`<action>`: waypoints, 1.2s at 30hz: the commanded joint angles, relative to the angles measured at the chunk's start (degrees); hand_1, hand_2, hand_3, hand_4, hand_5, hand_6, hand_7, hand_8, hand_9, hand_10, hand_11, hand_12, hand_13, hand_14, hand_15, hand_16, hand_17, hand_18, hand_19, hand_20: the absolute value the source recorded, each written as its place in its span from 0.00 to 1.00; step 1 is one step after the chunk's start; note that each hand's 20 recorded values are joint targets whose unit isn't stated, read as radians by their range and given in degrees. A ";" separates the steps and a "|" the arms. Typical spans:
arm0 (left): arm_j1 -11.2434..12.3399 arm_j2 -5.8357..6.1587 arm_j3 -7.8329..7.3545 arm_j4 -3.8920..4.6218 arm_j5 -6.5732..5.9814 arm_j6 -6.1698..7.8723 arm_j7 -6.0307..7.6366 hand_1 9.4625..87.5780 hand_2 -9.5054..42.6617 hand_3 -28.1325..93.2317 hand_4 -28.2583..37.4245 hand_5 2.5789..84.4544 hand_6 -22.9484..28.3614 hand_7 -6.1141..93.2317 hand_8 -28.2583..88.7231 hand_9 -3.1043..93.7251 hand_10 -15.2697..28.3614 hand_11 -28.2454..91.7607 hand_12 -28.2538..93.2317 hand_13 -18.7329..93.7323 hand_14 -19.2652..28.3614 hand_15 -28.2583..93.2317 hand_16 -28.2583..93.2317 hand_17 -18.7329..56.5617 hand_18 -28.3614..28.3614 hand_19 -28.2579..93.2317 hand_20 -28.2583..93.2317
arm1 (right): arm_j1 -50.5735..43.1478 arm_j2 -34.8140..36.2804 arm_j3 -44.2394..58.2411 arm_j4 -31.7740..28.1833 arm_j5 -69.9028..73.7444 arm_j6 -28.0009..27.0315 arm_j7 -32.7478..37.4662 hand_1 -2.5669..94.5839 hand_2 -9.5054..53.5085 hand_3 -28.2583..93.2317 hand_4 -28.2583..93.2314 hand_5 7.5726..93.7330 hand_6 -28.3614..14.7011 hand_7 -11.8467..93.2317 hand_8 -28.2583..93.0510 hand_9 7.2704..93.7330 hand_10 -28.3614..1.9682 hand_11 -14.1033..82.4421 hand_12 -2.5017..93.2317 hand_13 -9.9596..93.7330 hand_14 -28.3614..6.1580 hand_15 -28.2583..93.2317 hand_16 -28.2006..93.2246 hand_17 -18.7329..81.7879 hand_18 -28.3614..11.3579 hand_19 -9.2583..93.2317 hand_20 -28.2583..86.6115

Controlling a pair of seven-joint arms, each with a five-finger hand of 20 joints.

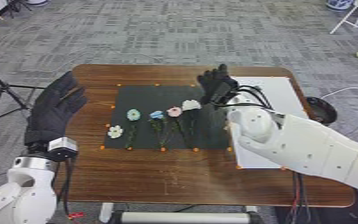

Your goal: Arrange flowers

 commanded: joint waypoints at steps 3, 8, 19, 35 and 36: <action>1.39 -0.82 -0.75 -0.93 0.35 -0.04 0.43 0.24 0.08 0.79 0.07 0.32 0.51 0.26 0.16 0.24 0.61 0.42 0.38 0.32 0.72 0.44 0.25 0.15 0.81 0.54 0.31 | 1.53 2.64 5.68 8.00 3.72 -8.46 4.09 0.32 0.00 0.96 0.00 0.21 0.47 0.27 0.16 0.25 0.40 0.29 0.24 0.45 0.48 0.81 0.38 0.35 0.22 0.81 0.68; 1.03 -0.87 -0.48 -0.81 0.35 0.00 0.40 0.24 0.08 0.79 0.08 0.32 0.50 0.26 0.16 0.24 0.61 0.42 0.38 0.32 0.72 0.44 0.25 0.15 0.81 0.54 0.31 | 1.52 3.45 7.65 9.47 7.23 -13.17 3.84 0.36 0.00 0.97 0.00 0.19 0.44 0.23 0.18 0.25 0.40 0.25 0.22 0.45 0.50 0.81 0.36 0.35 0.23 0.81 0.68; 0.82 -0.90 -0.43 -0.84 0.32 0.20 0.50 0.24 0.08 0.79 0.08 0.32 0.51 0.26 0.16 0.24 0.61 0.42 0.38 0.32 0.72 0.44 0.25 0.15 0.81 0.54 0.32 | 0.08 4.53 7.90 10.09 8.20 -19.17 -1.68 0.40 0.00 0.97 0.00 0.26 0.51 0.32 0.16 0.36 0.61 0.28 0.17 0.49 0.59 0.78 0.36 0.35 0.24 0.80 0.67; 1.57 -0.97 -0.86 -1.10 0.26 0.25 0.70 0.24 0.08 0.79 0.09 0.32 0.51 0.25 0.16 0.24 0.61 0.42 0.38 0.32 0.72 0.44 0.25 0.15 0.82 0.54 0.32 | -2.49 8.28 4.25 3.98 7.41 0.21 -6.04 0.53 0.00 0.91 0.00 0.69 0.76 0.60 0.24 0.90 0.79 0.38 0.53 0.75 0.68 0.80 0.52 0.47 0.24 0.88 0.69; 1.59 -0.90 -0.90 -1.11 0.27 0.16 0.73 0.24 0.08 0.79 0.09 0.31 0.51 0.25 0.16 0.24 0.61 0.41 0.38 0.32 0.72 0.44 0.25 0.15 0.81 0.54 0.31 | -2.87 8.94 4.33 2.19 7.96 1.83 -6.40 0.53 0.00 0.91 0.00 0.70 0.75 0.59 0.24 0.90 0.79 0.38 0.54 0.76 0.69 0.81 0.52 0.47 0.24 0.88 0.69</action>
